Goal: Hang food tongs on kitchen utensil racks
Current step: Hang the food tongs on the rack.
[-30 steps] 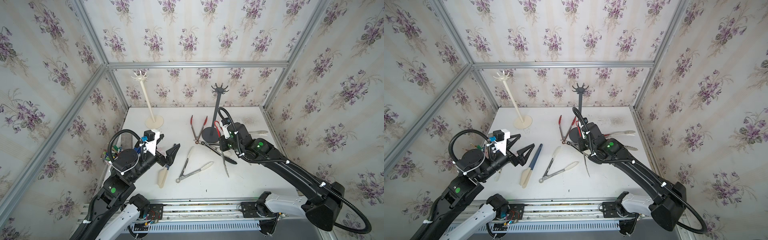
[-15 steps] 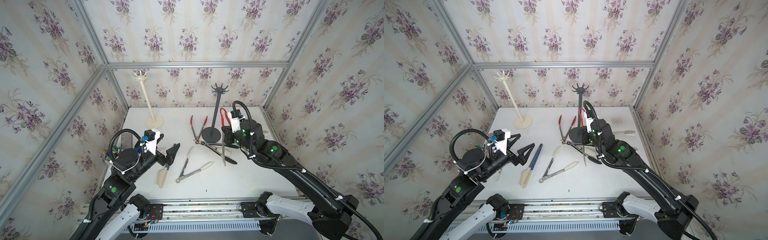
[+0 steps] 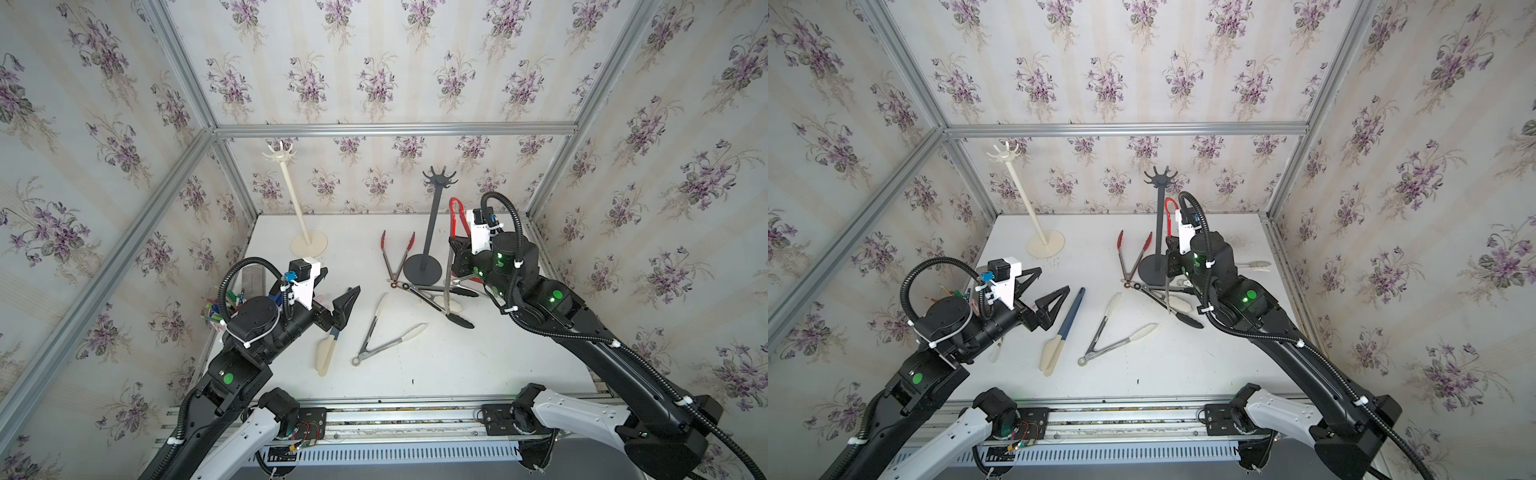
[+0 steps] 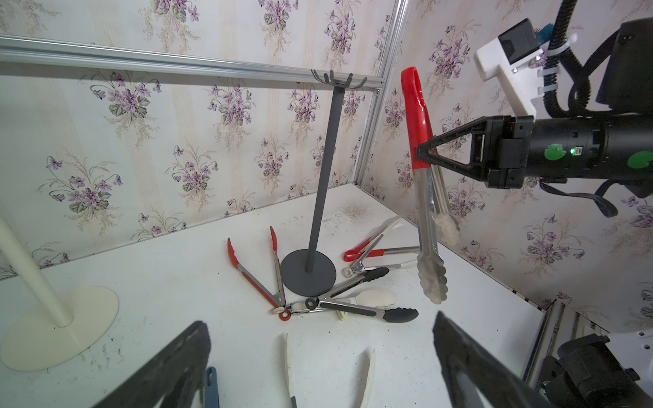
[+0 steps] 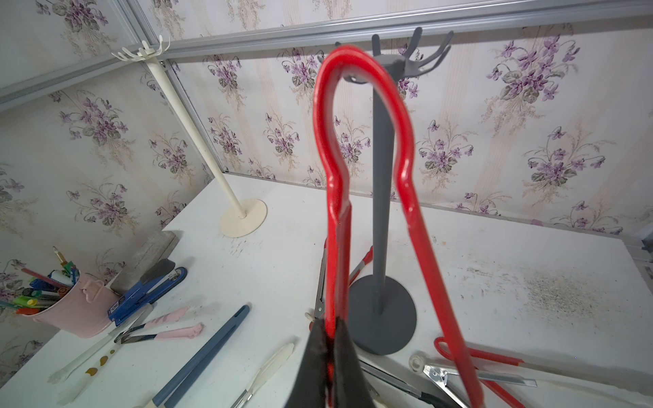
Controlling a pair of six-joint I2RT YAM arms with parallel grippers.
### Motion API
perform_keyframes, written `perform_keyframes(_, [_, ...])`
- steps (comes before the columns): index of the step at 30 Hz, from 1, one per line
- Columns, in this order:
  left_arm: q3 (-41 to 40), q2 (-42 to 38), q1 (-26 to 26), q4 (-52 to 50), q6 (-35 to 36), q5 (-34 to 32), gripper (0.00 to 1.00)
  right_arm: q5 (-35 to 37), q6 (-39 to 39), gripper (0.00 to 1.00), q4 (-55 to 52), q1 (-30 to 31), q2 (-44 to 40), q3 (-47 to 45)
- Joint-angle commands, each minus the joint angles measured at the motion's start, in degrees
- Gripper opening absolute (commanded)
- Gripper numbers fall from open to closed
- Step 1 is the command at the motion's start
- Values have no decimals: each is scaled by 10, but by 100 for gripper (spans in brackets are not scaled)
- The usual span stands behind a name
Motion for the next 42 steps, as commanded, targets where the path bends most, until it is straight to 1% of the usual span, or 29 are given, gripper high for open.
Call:
perform_keyframes(1, [2,2,0,18,-2,-1,99,4,-10,0,38,-6,9,13])
perform_keyframes(11, [1,0,0,20,-2,-2,99,-17,-16,0,45,-24,45,43])
perform_keyframes(42, [-7,1,0,20,3,-10,99,-70,-3,0,75,-74,104,61])
